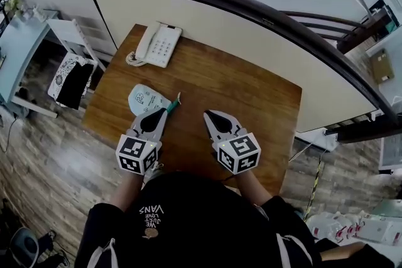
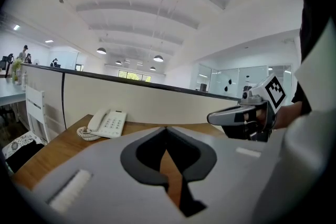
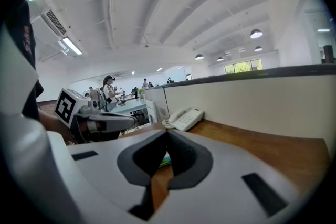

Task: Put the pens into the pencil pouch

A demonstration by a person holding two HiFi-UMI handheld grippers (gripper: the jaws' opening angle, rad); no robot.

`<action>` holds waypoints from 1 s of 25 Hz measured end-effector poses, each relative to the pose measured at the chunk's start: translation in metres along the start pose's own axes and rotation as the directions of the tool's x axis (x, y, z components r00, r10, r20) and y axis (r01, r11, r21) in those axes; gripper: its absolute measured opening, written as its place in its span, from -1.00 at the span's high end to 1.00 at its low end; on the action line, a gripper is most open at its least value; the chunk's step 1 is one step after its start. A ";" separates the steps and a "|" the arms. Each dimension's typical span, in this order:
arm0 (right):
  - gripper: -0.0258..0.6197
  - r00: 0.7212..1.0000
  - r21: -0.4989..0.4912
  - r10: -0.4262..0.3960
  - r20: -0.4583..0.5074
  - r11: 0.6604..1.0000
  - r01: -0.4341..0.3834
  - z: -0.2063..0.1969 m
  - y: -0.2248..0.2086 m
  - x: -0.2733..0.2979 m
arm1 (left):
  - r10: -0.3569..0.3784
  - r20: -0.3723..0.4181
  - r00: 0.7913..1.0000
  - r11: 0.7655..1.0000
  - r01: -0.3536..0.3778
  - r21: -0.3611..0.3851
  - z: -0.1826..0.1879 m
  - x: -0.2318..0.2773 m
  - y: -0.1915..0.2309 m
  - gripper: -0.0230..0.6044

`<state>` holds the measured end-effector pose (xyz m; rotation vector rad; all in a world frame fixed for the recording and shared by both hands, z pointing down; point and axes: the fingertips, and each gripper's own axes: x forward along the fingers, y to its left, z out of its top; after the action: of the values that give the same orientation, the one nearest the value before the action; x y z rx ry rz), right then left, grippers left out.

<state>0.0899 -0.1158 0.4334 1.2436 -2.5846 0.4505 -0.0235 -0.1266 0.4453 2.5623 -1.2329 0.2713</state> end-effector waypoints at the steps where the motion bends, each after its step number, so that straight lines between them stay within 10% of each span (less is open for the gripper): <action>1: 0.88 1.000 0.005 0.002 -0.005 1.000 -0.002 -0.002 0.000 0.000 | 0.000 0.002 1.000 1.000 0.000 0.002 0.000 0.000 -0.002 0.89; 25: 0.88 0.995 0.002 0.042 -0.087 0.999 -0.042 -0.026 0.012 0.014 | 0.003 0.023 1.000 1.000 -0.003 -0.008 -0.005 -0.005 -0.007 0.89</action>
<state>0.0740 -0.1086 0.4597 1.1448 -2.5418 0.5021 -0.0216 -0.1169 0.4472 2.5644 -1.2435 0.2377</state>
